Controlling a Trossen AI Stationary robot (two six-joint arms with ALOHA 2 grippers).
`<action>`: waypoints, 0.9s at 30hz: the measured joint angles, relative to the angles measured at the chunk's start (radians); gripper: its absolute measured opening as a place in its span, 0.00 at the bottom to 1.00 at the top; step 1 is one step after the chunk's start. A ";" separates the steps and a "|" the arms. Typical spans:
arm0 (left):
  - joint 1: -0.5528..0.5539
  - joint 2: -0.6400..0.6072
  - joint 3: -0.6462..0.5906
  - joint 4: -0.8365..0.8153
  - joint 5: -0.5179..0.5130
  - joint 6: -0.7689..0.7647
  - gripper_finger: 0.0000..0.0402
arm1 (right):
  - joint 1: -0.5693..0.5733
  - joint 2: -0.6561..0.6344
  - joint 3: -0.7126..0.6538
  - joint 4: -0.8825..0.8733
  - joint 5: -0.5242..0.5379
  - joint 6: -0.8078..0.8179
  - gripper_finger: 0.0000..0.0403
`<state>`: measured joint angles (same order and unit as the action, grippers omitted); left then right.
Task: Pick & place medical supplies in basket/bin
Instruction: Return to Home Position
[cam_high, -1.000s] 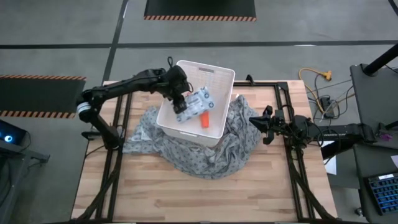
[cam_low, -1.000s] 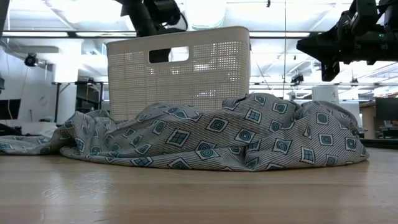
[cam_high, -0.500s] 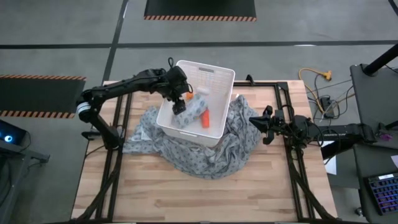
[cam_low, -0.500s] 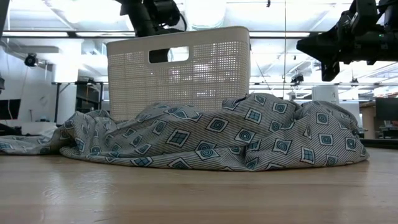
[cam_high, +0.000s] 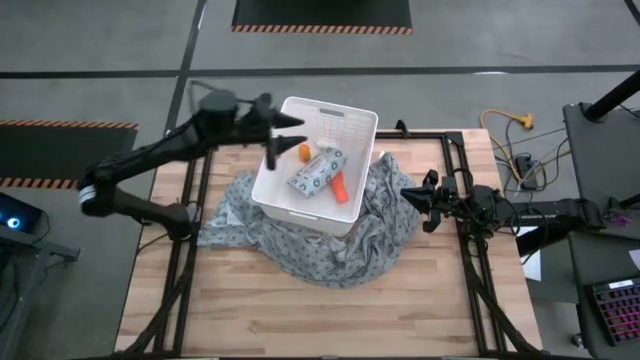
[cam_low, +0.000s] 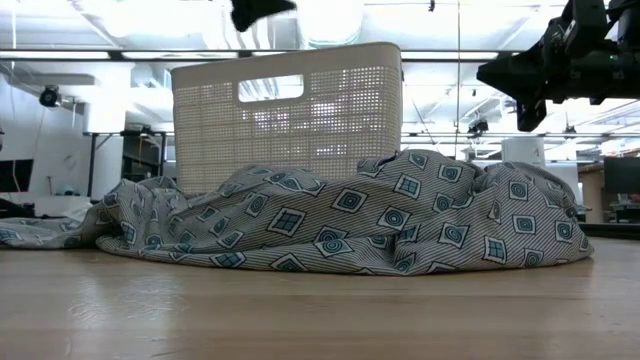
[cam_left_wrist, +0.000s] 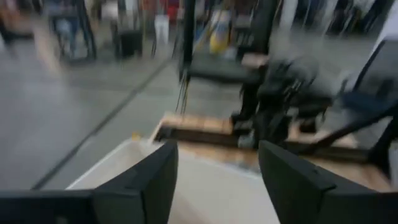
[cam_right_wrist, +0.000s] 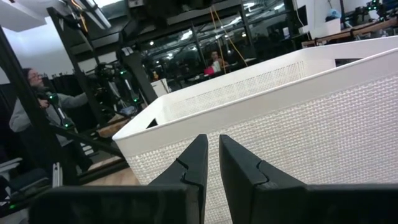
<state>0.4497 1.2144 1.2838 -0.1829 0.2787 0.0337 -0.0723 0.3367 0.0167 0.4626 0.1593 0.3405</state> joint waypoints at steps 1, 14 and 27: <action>-0.002 -0.043 -0.054 0.056 0.005 -0.011 0.49 | 0.000 0.000 0.000 0.000 0.000 0.000 0.08; -0.100 -0.599 -0.614 0.261 0.024 -0.182 0.16 | 0.000 0.000 0.000 -0.003 -0.002 -0.072 0.08; -0.234 -0.874 -0.977 0.338 0.001 -0.166 0.00 | 0.000 0.001 0.000 -0.002 -0.002 -0.244 0.08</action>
<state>0.2161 0.3399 0.3070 0.1555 0.2800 -0.1320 -0.0723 0.3374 0.0166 0.4603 0.1574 0.0967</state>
